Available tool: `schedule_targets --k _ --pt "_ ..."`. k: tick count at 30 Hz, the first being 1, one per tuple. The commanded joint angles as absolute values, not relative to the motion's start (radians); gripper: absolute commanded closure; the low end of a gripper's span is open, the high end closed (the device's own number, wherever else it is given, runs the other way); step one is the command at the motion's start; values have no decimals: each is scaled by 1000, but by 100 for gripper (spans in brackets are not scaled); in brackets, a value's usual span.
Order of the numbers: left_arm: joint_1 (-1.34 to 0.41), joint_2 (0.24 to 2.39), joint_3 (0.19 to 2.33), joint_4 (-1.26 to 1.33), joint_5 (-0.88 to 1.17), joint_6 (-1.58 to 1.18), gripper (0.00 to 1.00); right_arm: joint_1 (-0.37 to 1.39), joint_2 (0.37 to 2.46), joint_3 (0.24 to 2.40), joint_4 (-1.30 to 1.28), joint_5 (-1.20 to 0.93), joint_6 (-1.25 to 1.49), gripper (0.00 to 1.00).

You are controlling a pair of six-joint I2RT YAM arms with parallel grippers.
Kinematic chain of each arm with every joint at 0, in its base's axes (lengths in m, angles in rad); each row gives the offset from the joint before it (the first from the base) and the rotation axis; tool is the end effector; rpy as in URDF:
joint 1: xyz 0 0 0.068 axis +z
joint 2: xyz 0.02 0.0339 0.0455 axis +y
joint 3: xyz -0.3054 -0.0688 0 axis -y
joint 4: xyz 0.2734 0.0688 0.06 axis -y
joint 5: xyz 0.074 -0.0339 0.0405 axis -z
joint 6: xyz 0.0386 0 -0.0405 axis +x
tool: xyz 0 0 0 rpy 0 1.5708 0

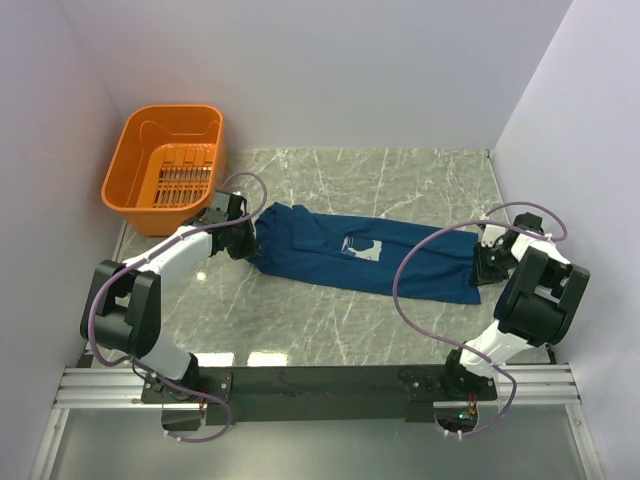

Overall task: Fold and stack the t-shirts
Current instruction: Fold the tshirt

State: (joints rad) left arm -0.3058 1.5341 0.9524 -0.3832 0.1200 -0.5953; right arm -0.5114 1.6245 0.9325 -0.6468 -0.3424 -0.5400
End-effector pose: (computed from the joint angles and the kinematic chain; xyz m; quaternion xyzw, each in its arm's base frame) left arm 0.3173 -0.1050 0.2263 -0.1197 0.9454 -0.1812 0.2432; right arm 0.2772 -0.1407 0.1828 -0.0337 0.9784 0.0891 0.1836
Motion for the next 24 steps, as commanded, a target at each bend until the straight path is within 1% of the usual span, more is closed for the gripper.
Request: schedule_targets --k 1,3,4,6,16,24 --pt "-311 1513 954 -360 141 -598 99 -514 1611 953 -630 -365 -541 81" --pt "-311 1514 953 -359 144 -598 99 -514 1605 950 -638 -365 -545 87" --pt "-311 1513 953 -359 143 -597 99 -514 1595 948 -638 -364 -548 94" --pt "-311 1511 953 -360 143 -597 99 -514 1577 945 -646 -359 -552 100" --pt "-311 1505 951 -362 124 -603 99 -515 1379 894 -718 -324 -620 100" --pt "-310 1500 957 -367 110 -600 99 -515 1336 838 -768 -302 -686 100"
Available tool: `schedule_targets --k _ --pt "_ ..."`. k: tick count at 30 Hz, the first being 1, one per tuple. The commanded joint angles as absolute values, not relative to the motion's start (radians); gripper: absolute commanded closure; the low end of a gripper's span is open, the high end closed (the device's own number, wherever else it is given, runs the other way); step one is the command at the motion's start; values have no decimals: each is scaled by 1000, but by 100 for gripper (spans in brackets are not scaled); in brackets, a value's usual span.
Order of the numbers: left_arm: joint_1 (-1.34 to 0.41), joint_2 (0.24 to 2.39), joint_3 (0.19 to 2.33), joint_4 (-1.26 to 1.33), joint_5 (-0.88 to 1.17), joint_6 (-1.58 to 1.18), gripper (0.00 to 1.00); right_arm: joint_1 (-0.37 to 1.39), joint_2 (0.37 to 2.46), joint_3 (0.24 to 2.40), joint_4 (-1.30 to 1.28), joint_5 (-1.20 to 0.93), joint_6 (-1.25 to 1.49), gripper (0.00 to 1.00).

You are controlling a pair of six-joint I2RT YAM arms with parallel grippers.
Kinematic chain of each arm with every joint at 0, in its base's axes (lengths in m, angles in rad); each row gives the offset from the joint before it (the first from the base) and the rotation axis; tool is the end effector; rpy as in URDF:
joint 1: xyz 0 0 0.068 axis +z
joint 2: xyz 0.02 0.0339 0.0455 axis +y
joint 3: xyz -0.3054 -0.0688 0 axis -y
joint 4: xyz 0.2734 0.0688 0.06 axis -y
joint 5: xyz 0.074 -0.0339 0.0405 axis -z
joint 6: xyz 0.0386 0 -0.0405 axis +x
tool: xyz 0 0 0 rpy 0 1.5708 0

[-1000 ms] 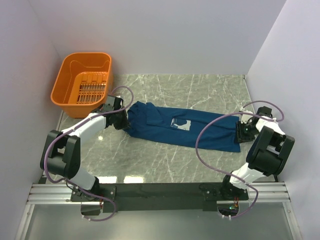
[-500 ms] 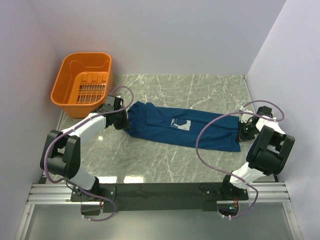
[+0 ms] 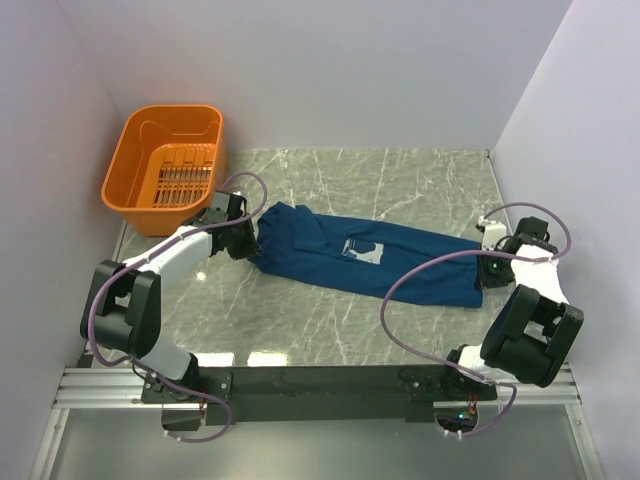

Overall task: Fold and stack the t-shirts
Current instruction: Fold the tshirt

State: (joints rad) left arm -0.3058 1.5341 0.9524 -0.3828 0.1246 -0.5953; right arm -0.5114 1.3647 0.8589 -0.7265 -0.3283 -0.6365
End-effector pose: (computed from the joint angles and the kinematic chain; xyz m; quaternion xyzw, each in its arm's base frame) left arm 0.3172 -0.1052 0.2263 -0.1190 0.9453 -0.1832 0.2423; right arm 0.2350 -0.1176 0.2282 -0.0883 0.9688 0.0450 0.2270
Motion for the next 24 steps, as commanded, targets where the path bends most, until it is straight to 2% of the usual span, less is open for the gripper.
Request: schedule_targets --k 1,7,11,12,13,18,24 --pt "-311 1500 957 -368 109 -600 99 -515 1324 831 -772 -301 -705 100" --pt "-310 1496 960 -373 101 -598 99 -520 1289 799 -785 -304 -750 100" --pt "-310 1503 963 -368 118 -597 99 -522 1331 804 -761 -311 -735 89" --pt "-310 1506 963 -368 118 -597 99 -522 1353 808 -758 -327 -724 81" --pt "-310 1506 962 -367 120 -598 99 -522 1359 816 -755 -336 -718 78" --pt "-310 1509 960 -367 120 -594 99 -520 1388 850 -732 -357 -684 71" --pt "-310 1513 962 -361 129 -595 99 -520 1437 853 -710 -362 -663 70"
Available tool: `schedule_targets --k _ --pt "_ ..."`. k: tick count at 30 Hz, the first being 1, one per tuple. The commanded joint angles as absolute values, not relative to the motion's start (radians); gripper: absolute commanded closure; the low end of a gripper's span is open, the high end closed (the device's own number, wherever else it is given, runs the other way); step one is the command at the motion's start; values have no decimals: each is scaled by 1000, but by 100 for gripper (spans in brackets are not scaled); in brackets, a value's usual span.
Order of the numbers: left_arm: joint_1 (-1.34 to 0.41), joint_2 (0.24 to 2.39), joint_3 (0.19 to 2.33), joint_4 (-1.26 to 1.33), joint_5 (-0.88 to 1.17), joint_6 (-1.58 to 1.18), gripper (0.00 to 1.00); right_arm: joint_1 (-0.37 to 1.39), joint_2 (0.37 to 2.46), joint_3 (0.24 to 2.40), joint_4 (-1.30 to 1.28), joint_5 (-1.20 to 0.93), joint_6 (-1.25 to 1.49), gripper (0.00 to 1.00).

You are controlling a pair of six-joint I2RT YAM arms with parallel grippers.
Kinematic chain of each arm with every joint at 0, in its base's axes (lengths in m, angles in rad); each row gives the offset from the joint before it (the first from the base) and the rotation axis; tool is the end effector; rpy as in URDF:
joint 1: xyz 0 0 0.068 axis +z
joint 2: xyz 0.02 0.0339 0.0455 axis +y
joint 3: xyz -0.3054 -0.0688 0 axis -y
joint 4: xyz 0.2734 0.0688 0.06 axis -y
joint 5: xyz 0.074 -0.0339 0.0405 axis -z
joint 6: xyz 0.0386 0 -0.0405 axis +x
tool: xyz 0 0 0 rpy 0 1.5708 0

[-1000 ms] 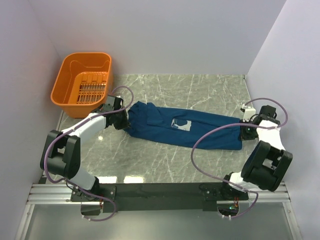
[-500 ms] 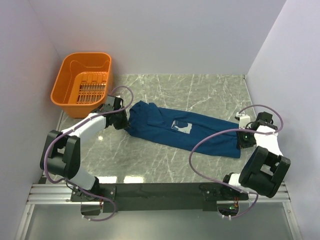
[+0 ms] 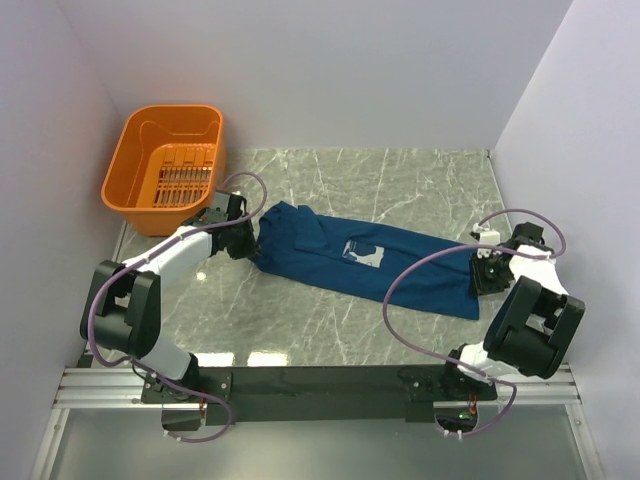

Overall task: Fold and stack the t-shirts
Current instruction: Fold the tshirt

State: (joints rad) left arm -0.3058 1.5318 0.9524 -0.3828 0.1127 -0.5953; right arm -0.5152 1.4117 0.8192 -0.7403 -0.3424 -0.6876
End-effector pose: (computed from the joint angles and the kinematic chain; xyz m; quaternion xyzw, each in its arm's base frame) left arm 0.3172 -0.1047 0.2270 -0.1207 0.9450 -0.1786 0.2459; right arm 0.2308 -0.1158 0.2049 -0.1044 0.9730 0.0733 0.1922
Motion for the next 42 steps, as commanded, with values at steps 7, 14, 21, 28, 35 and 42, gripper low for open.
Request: schedule_targets --k 7,14,21,28,35,42 --pt "-310 1517 960 -359 135 -595 99 -520 1494 835 -670 -357 -634 73" --pt "-310 1516 962 -367 118 -595 99 -522 1393 833 -710 -344 -661 100" --pt "-310 1500 965 -371 98 -595 99 -523 1243 848 -802 -336 -703 100" --pt "-310 1491 965 -374 97 -591 99 -523 1187 801 -851 -341 -741 100" --pt "-310 1486 969 -377 87 -588 99 -522 1123 759 -940 -313 -863 100" --pt "-308 1485 973 -387 68 -588 99 -526 1077 724 -928 -249 -865 100"
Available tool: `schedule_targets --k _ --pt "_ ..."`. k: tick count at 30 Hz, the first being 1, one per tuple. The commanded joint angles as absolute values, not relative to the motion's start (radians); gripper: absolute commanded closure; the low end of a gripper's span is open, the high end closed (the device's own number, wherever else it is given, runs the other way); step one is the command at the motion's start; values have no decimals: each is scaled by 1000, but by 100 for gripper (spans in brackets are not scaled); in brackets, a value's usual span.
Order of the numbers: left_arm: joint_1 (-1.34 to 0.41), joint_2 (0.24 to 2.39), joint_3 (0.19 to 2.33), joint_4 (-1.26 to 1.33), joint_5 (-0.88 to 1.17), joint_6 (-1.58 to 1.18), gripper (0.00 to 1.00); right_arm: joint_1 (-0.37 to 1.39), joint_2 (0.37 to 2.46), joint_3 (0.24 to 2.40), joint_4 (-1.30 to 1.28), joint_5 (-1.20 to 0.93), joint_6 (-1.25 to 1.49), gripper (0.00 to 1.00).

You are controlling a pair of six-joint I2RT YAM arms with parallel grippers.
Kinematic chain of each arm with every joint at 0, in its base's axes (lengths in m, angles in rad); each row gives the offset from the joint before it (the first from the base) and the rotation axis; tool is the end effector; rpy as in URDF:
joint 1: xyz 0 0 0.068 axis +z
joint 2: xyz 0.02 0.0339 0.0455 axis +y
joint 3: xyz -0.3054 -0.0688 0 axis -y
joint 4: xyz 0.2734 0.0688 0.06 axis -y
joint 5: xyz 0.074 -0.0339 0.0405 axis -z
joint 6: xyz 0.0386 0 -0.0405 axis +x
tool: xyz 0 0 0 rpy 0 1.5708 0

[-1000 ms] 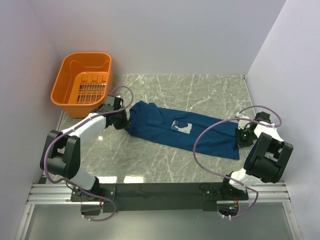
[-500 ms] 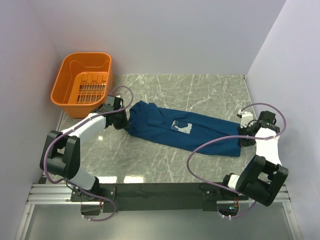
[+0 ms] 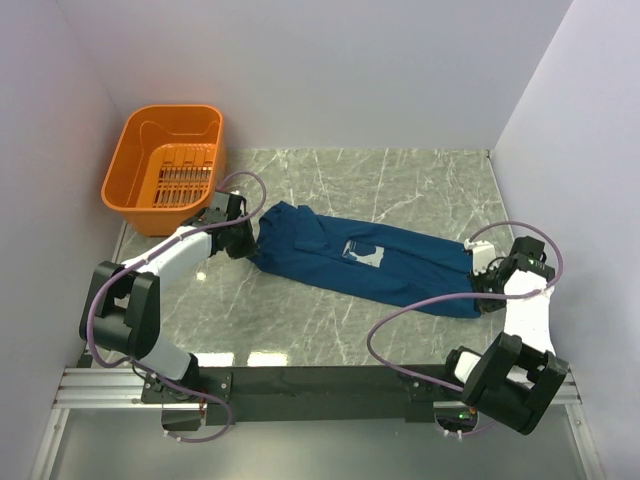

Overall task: Fold and stack the t-shirts
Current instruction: Fold the tshirt

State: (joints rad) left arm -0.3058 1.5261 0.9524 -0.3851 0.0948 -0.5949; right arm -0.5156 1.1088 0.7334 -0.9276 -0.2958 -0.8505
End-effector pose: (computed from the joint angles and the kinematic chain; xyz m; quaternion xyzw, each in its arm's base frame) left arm 0.3166 -0.1038 0.2286 -0.1231 0.9446 -0.1717 0.2512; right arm 0.1705 -0.0837 0.2355 -0.1828 0.9632 0.0299 0.1946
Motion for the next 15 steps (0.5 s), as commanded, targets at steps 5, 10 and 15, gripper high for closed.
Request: schedule_targets --k 5,10,15 --pt "-293 1480 977 -390 51 -588 99 -538 1060 723 -893 -229 -831 100" --pt "-273 1474 985 -393 46 -586 99 -563 1060 716 -877 -233 -834 100" --pt "-268 1474 1003 -408 40 -575 99 -598 1057 724 -887 -276 -856 100"
